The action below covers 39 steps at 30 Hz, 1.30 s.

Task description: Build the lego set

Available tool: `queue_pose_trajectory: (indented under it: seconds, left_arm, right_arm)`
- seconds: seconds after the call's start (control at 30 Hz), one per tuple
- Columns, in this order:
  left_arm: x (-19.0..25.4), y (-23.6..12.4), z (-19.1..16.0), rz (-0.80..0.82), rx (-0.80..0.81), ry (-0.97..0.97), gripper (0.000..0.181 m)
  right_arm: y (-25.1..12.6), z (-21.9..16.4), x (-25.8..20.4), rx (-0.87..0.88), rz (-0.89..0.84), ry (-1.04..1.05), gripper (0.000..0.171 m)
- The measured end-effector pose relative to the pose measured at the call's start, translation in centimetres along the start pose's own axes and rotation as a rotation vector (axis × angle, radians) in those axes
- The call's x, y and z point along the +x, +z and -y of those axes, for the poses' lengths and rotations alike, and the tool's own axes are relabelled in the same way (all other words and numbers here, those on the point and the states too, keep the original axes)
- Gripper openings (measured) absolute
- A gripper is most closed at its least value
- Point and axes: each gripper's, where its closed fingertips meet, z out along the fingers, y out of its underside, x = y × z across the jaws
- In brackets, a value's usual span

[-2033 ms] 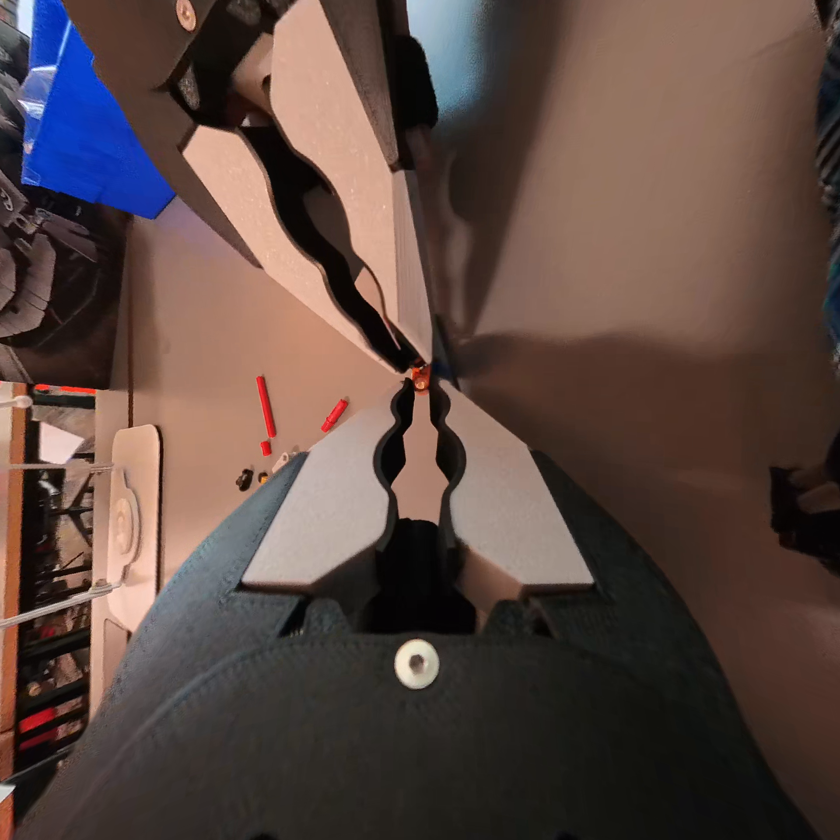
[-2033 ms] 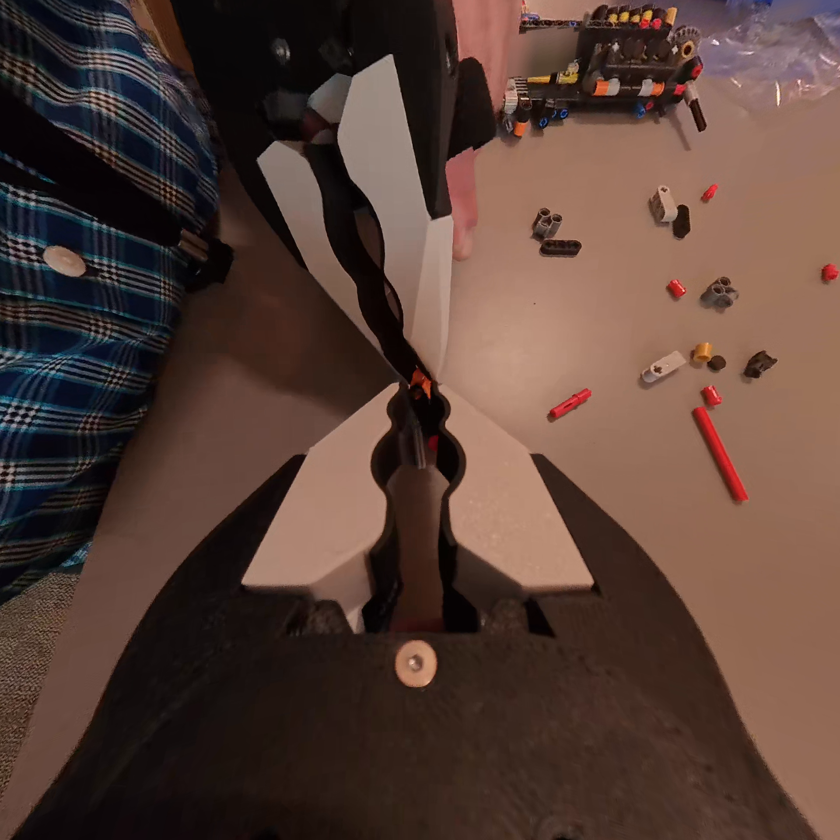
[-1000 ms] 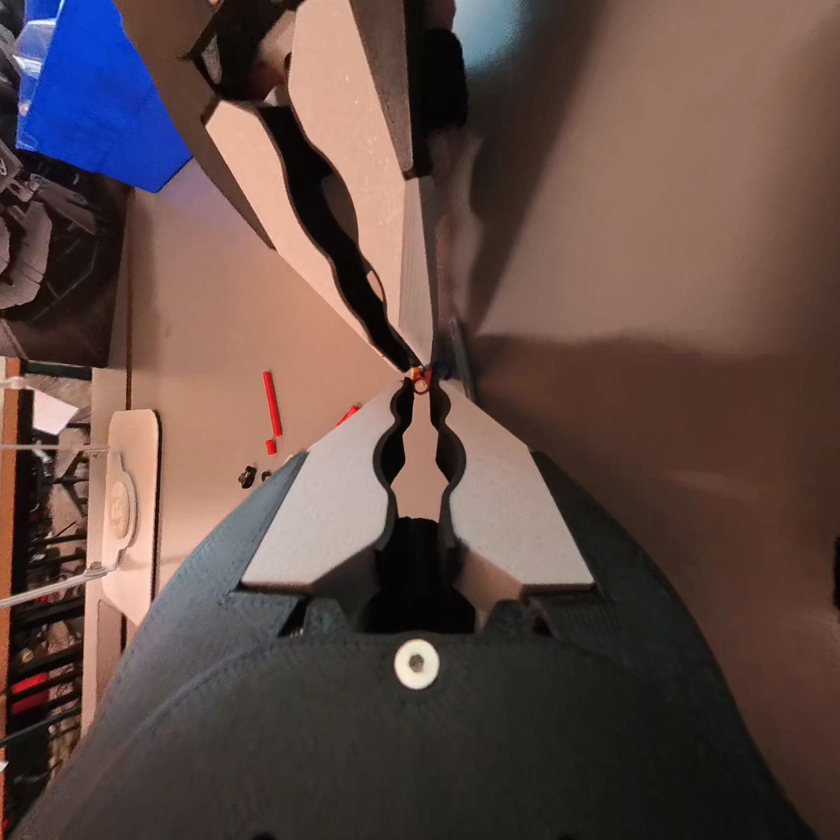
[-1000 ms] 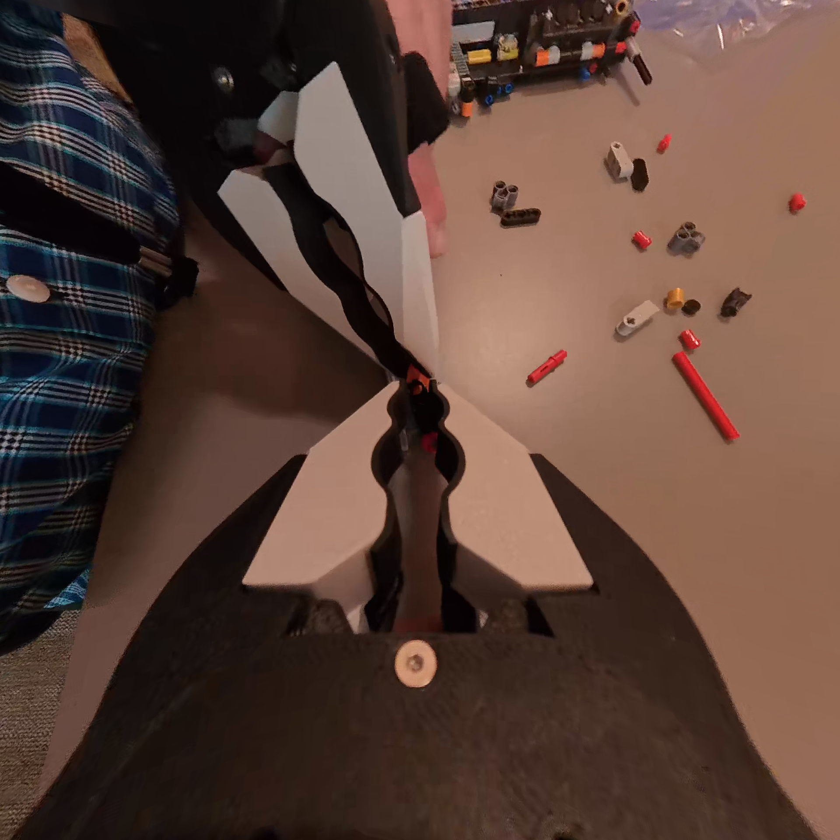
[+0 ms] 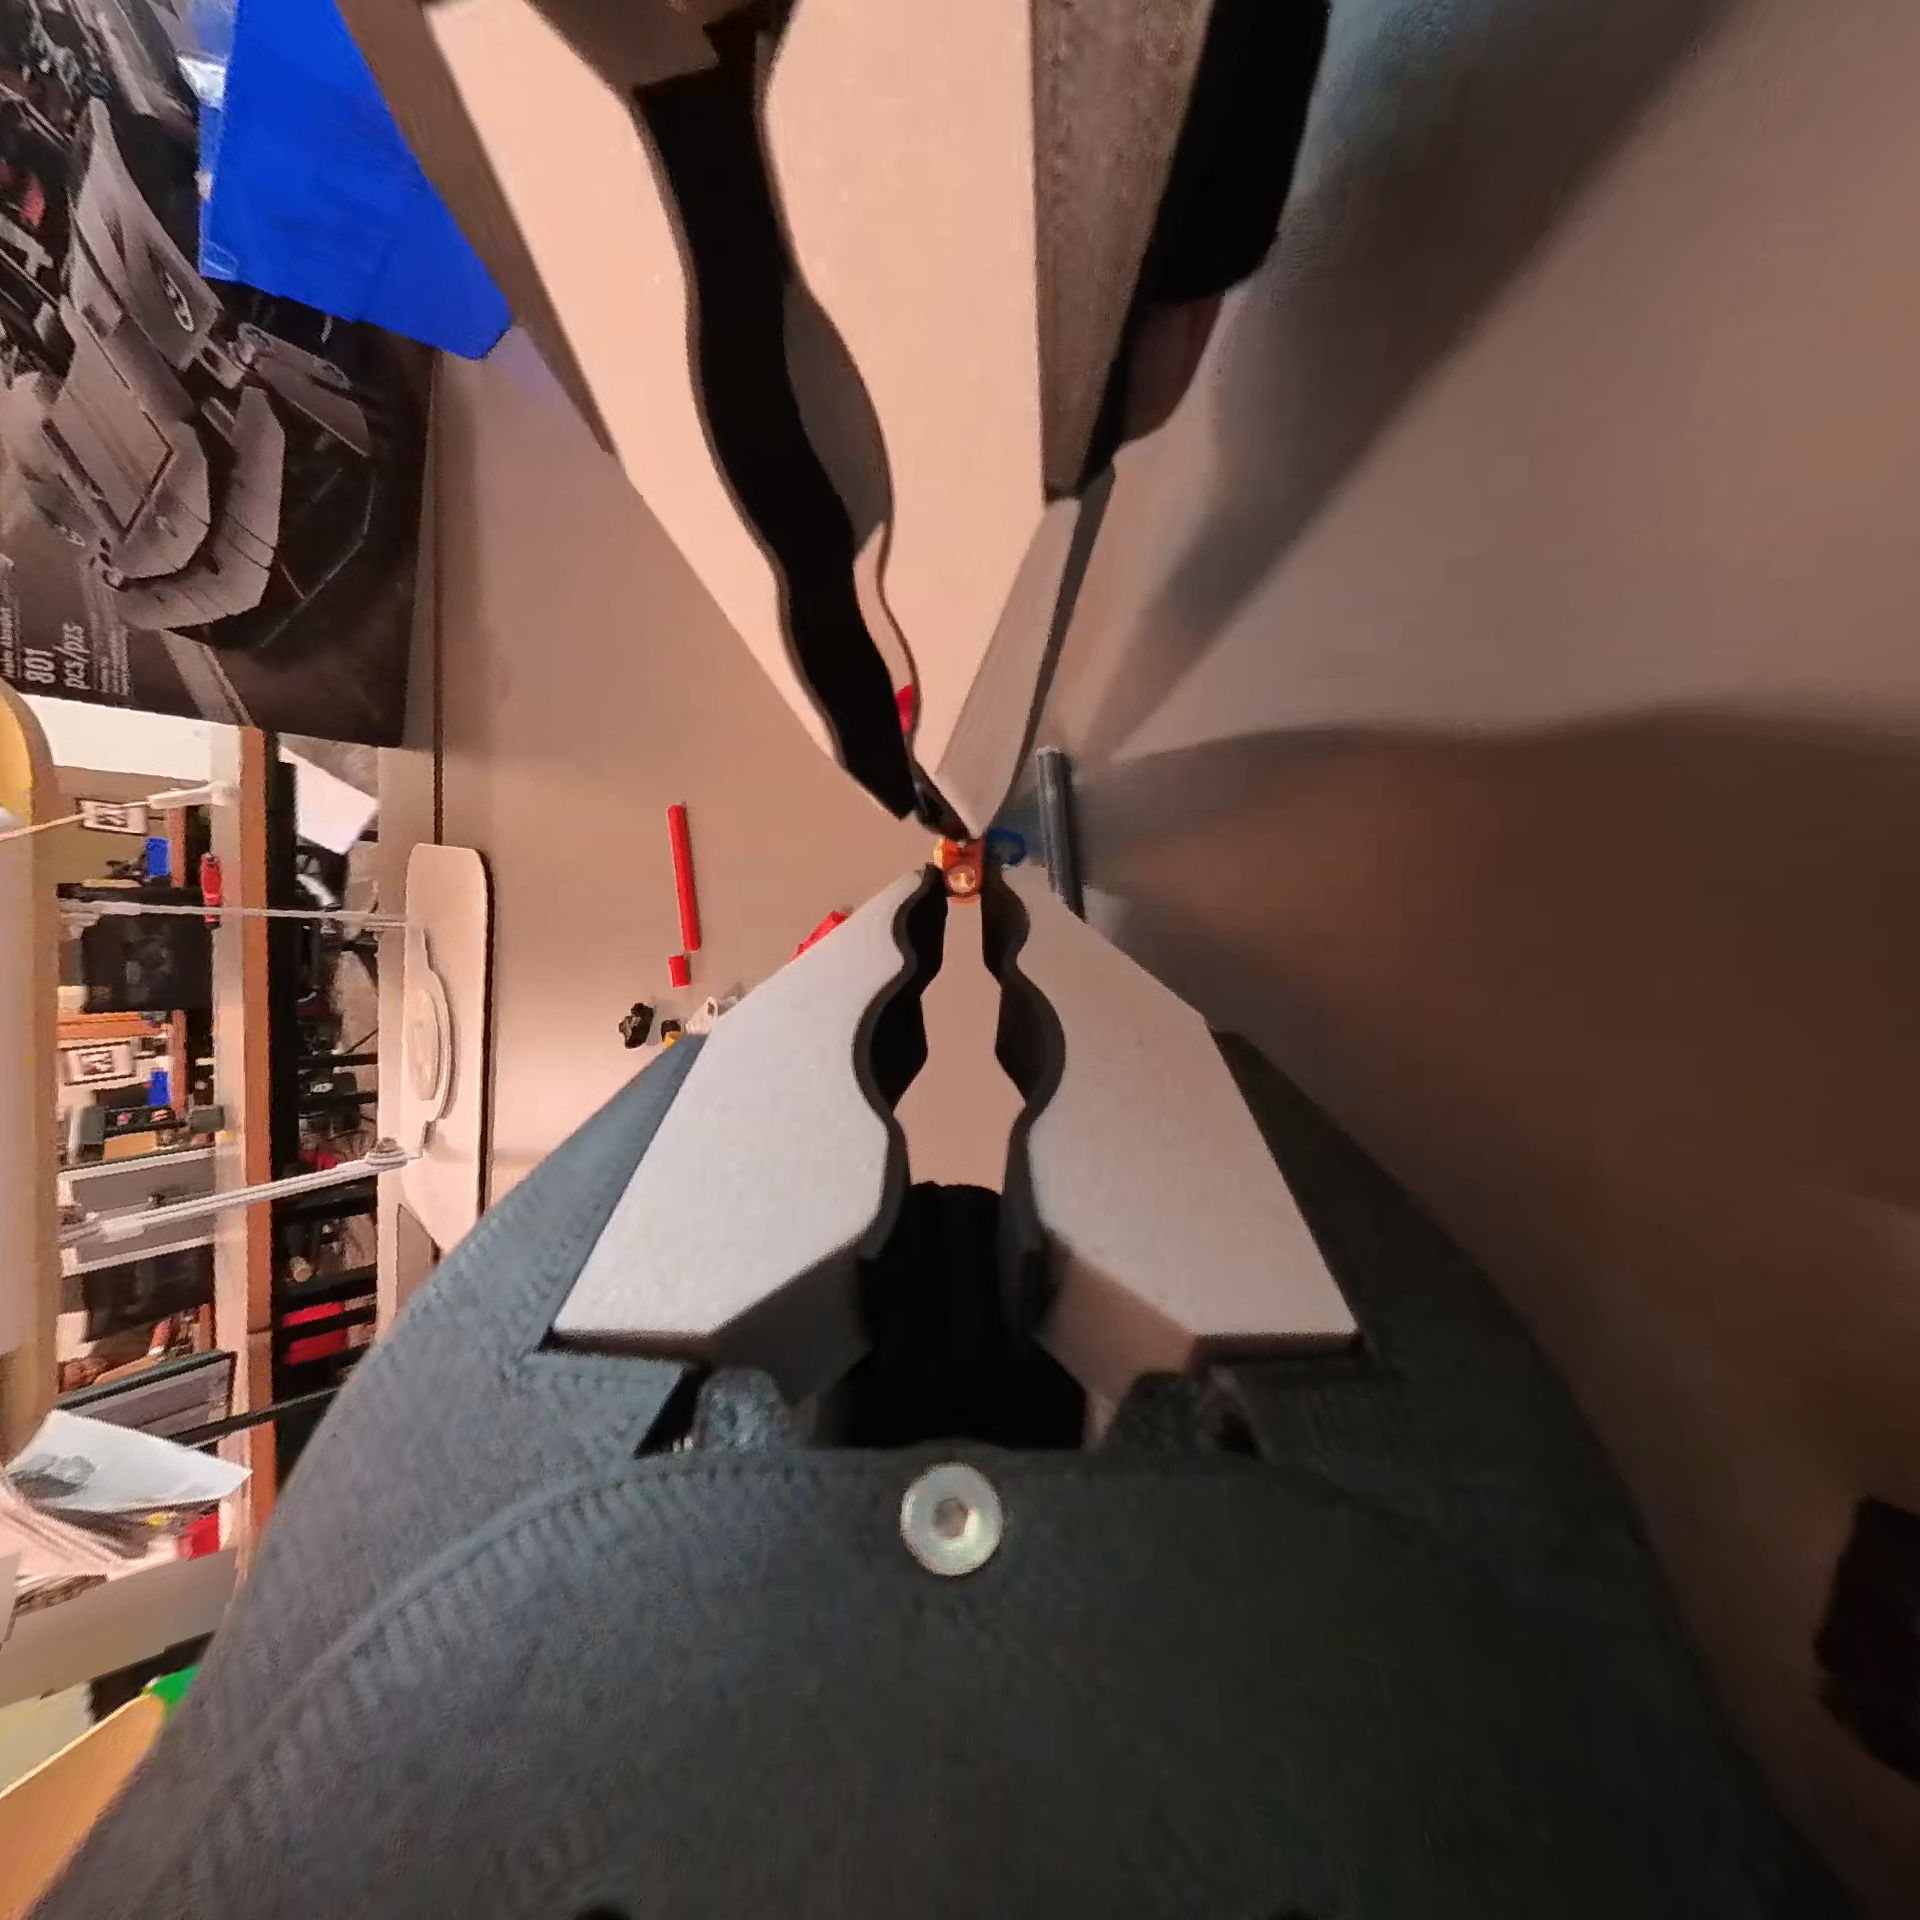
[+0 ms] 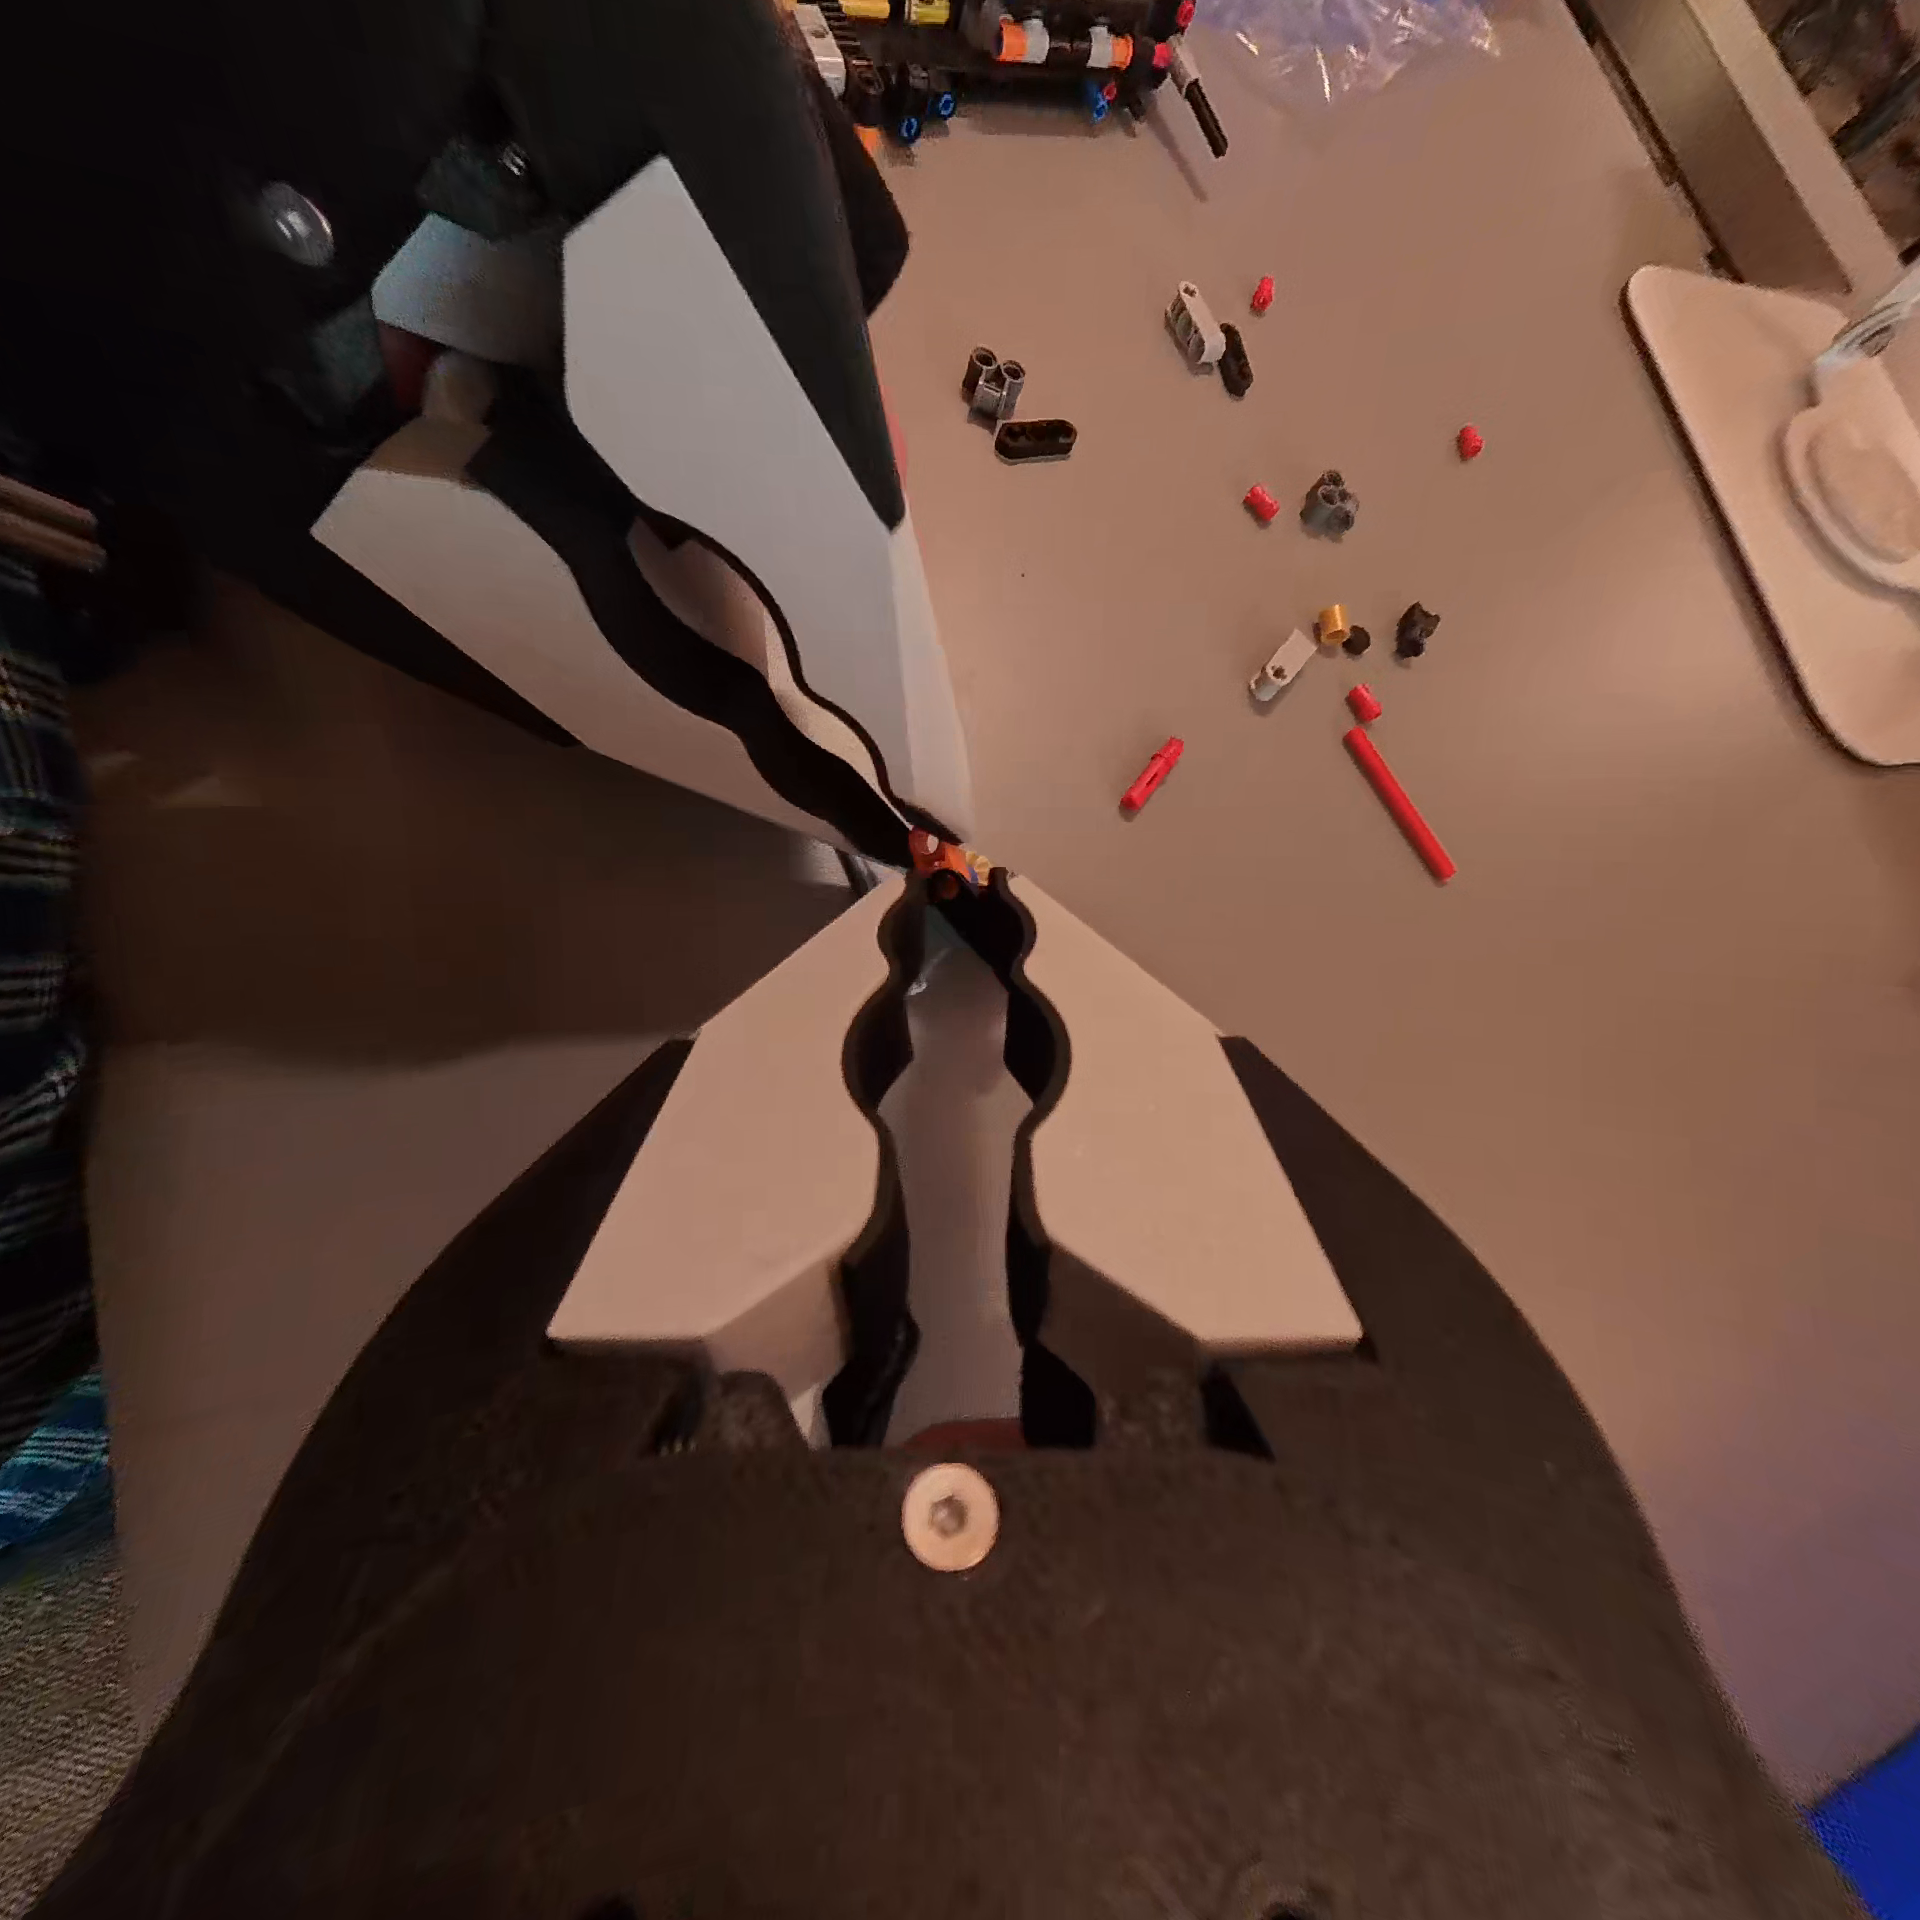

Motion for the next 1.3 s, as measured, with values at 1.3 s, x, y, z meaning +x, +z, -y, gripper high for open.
queue_pose_trajectory:
  seconds: [1.3]
  left_arm:
    - [0.0,0.5,0.9,0.09,-0.048,0.038,0.006]
  right_arm:
    - [0.1,-1.9,1.1,-0.019,-0.073,0.399,0.016]
